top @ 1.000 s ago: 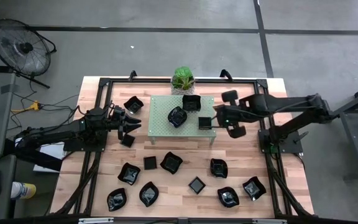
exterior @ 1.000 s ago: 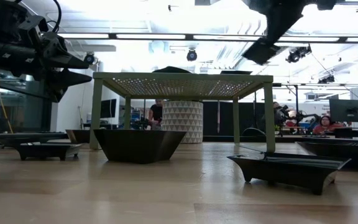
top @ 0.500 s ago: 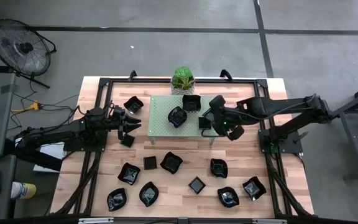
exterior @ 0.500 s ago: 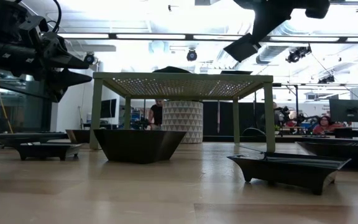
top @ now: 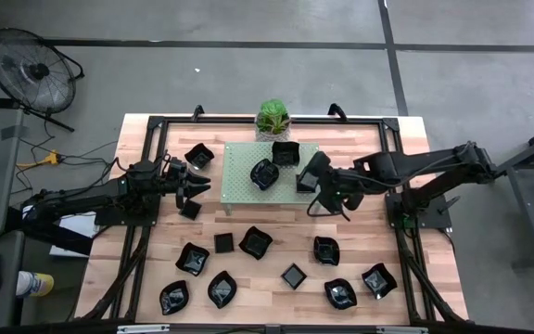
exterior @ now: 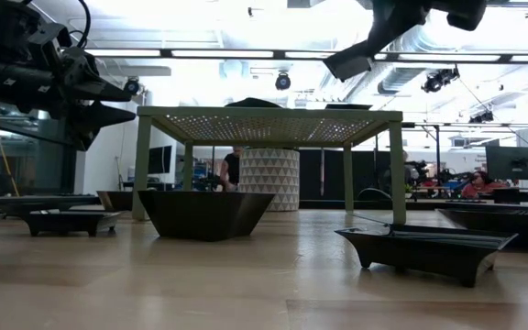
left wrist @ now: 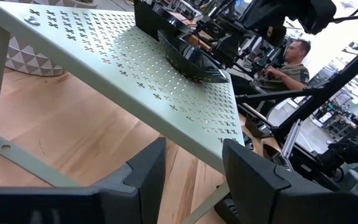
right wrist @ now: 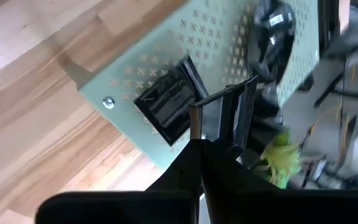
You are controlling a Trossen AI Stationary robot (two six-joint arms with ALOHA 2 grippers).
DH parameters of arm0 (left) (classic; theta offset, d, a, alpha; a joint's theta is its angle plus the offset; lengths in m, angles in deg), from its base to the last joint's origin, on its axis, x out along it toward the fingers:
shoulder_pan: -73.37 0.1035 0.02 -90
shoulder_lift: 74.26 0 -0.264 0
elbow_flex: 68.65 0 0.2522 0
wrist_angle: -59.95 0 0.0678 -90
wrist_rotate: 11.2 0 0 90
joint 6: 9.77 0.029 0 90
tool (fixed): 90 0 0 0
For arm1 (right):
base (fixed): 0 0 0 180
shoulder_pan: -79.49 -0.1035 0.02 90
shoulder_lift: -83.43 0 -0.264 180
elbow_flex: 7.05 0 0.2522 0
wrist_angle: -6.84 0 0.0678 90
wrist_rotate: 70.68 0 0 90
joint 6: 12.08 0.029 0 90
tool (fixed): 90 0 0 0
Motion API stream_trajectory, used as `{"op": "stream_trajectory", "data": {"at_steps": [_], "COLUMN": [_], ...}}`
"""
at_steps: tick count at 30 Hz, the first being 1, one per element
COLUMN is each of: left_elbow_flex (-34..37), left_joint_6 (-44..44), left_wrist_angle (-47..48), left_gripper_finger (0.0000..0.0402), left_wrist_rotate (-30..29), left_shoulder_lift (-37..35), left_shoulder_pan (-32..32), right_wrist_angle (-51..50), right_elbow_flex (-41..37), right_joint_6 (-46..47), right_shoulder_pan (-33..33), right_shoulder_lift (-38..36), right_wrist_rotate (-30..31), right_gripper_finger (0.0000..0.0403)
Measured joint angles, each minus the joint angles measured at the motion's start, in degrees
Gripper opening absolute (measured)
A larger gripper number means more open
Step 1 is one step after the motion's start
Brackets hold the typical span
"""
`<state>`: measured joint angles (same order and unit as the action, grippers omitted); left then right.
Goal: Pick & Place Mini shaped plates
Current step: Stack the black square plate on the other black square plate on the shelf
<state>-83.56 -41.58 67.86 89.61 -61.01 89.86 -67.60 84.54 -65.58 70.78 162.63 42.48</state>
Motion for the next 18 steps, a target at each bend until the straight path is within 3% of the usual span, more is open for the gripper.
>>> {"op": "stream_trajectory", "data": {"at_steps": [8, 18], "left_elbow_flex": [0.01, 0.01], "left_joint_6": [0.0, -0.01], "left_wrist_angle": [0.0, 0.0], "left_gripper_finger": [0.0156, 0.0156], "left_wrist_rotate": [0.02, 0.2], "left_shoulder_lift": [-0.01, -0.02], "left_shoulder_pan": [0.0, 0.0], "right_wrist_angle": [4.15, 24.48], "right_elbow_flex": [-1.78, -18.68], "right_joint_6": [-10.86, -26.61], "right_shoulder_pan": [0.09, 0.02], "right_shoulder_lift": [-0.1, -8.22], "right_wrist_rotate": [0.95, 2.25], "right_gripper_finger": [0.0, 0.0]}}
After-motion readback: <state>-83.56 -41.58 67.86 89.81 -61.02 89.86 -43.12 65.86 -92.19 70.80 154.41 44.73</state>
